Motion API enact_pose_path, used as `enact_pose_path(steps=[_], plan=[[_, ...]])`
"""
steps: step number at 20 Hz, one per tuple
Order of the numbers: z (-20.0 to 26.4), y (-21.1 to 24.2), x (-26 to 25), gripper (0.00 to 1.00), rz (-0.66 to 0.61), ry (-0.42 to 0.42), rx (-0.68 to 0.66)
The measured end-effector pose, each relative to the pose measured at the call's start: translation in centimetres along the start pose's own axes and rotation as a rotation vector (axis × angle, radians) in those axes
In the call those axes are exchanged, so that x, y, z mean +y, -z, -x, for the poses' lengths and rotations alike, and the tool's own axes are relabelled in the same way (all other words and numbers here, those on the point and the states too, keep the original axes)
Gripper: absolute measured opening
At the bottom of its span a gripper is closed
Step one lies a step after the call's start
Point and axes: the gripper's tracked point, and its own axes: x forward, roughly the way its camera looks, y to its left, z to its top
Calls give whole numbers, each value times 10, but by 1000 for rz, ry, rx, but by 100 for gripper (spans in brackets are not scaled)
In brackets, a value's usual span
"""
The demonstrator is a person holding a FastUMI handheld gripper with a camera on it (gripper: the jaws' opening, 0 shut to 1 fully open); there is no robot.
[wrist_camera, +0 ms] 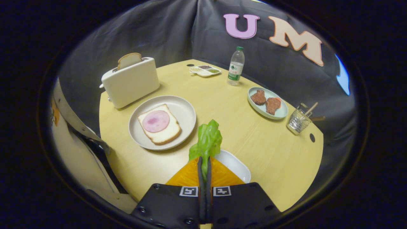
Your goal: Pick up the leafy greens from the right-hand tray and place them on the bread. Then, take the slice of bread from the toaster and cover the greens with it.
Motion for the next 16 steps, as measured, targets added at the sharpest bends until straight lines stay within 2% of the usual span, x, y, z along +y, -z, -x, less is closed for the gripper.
enact_pose_path(steps=[7, 16], plan=[[-10, -30, 32, 3, 38, -28, -18], [-34, -66, 84, 4, 85, -108, -28]])
